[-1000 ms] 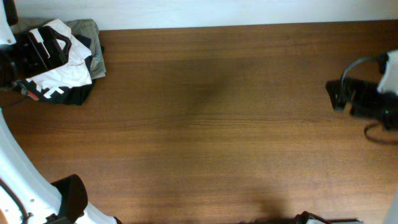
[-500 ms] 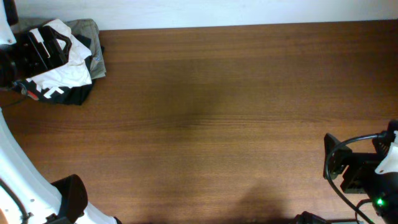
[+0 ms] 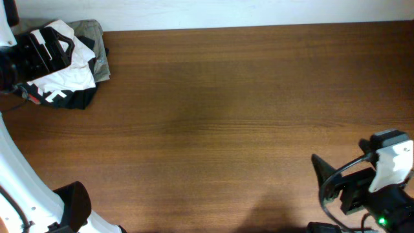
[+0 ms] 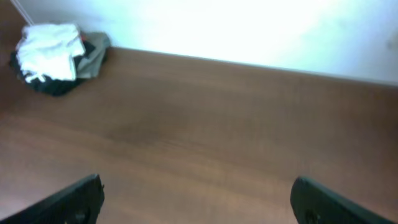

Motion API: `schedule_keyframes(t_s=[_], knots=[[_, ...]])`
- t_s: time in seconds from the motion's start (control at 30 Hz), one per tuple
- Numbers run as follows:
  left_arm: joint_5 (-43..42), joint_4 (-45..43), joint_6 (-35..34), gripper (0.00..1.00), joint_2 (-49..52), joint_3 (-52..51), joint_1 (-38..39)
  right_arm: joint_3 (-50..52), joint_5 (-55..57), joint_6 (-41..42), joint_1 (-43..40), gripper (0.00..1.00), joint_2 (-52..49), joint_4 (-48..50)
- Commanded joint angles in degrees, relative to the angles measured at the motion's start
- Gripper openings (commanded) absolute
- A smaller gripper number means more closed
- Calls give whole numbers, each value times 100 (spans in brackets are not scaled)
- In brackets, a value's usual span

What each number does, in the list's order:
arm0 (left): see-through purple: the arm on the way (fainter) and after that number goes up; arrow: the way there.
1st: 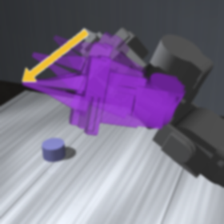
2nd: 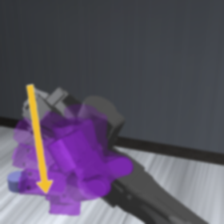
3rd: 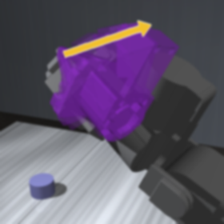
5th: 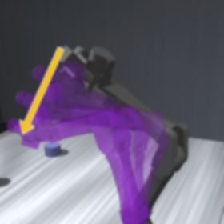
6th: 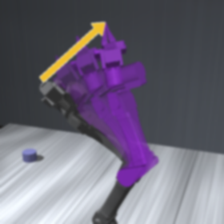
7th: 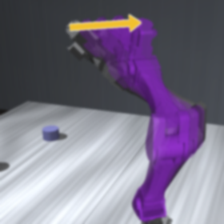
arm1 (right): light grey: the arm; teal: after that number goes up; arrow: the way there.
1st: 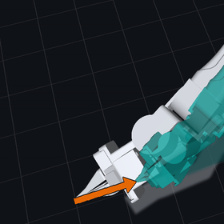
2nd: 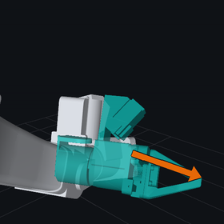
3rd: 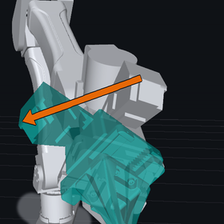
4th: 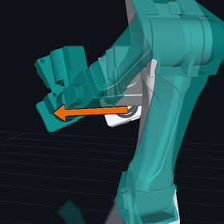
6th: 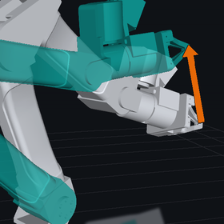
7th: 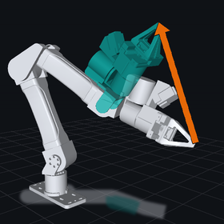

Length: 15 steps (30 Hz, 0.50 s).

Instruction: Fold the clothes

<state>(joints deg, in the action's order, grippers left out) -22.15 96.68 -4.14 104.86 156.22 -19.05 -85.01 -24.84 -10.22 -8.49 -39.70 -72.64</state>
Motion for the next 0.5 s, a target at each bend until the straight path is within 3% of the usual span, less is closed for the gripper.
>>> schedule_keyframes(t_s=[0.0,0.13,0.3,0.47], knots=[[-57,0,28,99,-107,4,-22,1434,46,-157,426,99,675,942],[-57,0,28,99,-107,4,-22,4223,-149,26,603,99,1843,3333],[-57,0,28,99,-107,4,-22,6393,-85,173,828,99,2800,6043],[-57,0,28,99,-107,7,-22,7222,981,1102,1115,99,3399,6905]])
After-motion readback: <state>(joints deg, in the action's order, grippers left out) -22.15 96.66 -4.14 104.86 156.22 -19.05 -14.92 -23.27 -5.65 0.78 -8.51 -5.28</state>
